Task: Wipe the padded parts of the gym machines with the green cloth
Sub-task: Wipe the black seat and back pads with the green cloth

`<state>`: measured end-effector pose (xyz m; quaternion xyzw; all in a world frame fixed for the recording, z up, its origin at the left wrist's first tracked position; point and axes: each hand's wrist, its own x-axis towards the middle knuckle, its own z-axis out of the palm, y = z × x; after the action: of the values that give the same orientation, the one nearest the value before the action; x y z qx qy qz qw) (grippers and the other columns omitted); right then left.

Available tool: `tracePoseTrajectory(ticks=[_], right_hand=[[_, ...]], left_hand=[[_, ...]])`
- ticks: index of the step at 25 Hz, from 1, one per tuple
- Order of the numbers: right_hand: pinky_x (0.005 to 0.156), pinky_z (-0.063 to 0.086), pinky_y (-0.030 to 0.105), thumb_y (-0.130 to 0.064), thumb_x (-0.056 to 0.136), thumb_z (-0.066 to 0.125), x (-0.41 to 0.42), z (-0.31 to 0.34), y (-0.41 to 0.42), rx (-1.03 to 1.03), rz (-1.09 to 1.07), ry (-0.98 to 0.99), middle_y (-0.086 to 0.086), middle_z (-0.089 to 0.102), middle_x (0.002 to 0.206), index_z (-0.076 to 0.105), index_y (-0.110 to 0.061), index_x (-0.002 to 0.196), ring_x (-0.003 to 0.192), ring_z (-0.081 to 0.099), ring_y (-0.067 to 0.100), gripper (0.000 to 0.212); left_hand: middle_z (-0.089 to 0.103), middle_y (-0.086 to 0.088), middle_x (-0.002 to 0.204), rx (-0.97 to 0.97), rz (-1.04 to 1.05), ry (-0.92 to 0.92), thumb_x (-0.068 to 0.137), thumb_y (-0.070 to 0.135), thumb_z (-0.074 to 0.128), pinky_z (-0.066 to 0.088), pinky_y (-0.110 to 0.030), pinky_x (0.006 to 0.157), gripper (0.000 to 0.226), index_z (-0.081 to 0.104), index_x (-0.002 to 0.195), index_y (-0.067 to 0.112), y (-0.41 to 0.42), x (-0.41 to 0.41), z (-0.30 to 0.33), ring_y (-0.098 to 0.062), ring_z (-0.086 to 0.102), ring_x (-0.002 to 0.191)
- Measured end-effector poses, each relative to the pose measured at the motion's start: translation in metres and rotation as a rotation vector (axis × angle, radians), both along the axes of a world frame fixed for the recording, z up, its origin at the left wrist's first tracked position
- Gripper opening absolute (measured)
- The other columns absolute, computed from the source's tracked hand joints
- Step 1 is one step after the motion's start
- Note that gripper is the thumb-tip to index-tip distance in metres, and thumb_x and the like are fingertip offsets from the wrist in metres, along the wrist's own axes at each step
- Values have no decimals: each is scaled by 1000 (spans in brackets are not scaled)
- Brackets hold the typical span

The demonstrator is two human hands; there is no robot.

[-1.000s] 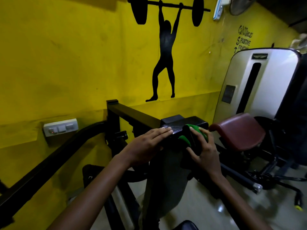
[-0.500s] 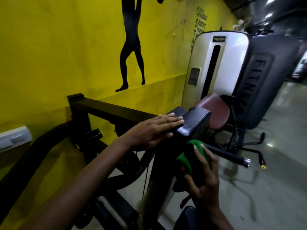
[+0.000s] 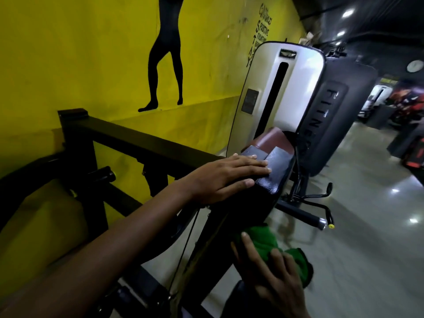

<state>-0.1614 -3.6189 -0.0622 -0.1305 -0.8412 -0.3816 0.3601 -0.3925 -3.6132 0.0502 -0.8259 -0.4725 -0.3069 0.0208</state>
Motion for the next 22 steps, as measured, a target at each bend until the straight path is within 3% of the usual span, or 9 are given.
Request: tracePoseTrajectory(ticks=[1, 3, 6, 9, 15, 19, 22], right_hand=[[72, 41, 39, -27, 66, 80, -1, 14, -2, -5, -2, 24, 7, 51, 140, 61, -21, 128, 82, 49, 31, 64], [69, 38, 37, -25, 72, 76, -8, 47, -3, 49, -37, 84, 6, 59, 133, 63, -22, 126, 83, 48, 31, 55], [65, 33, 38, -9, 90, 52, -22, 48, 3, 35, -90, 27, 10, 61, 128, 68, -13, 118, 78, 42, 30, 32], [65, 31, 39, -6, 97, 26, -25, 1, -1, 34, -21, -167, 11, 50, 125, 75, -11, 101, 77, 38, 30, 50], [66, 35, 41, -10, 93, 51, -16, 17, 3, 23, 29, -148, 9, 62, 124, 70, -11, 113, 79, 44, 32, 29], [63, 38, 38, -5, 96, 30, -19, -19, 6, 23, 28, -319, 9, 48, 119, 76, -14, 99, 80, 42, 30, 47], [66, 33, 40, -6, 96, 36, -15, -21, 2, -105, 67, -296, 10, 49, 119, 74, -11, 104, 82, 42, 32, 39]], left_hand=[[34, 4, 153, -11, -3, -11, 103, 29, 35, 16, -36, 119, 43, 39, 145, 21, 0, -1, 0, -8, 18, 145], [37, 4, 152, -7, -8, -28, 103, 26, 37, 17, -36, 118, 42, 41, 144, 19, 1, -2, 1, -10, 20, 145], [40, 0, 150, 27, -12, -25, 102, 24, 38, 17, -29, 117, 42, 43, 143, 16, 2, 0, -2, -13, 23, 144], [34, -2, 153, 70, 22, 11, 102, 28, 37, 19, -38, 118, 46, 37, 146, 15, -4, 1, -8, -16, 22, 145], [27, -15, 154, 292, 106, 179, 99, 26, 49, 25, -37, 116, 51, 36, 145, 8, -22, 0, -41, -25, 26, 143], [28, -17, 153, 365, 166, 200, 100, 25, 48, 29, -44, 114, 49, 33, 145, 11, -23, 2, -60, -27, 23, 144], [30, -18, 152, 369, 147, 181, 100, 23, 48, 29, -43, 113, 47, 36, 144, 8, -28, 5, -62, -27, 25, 143]])
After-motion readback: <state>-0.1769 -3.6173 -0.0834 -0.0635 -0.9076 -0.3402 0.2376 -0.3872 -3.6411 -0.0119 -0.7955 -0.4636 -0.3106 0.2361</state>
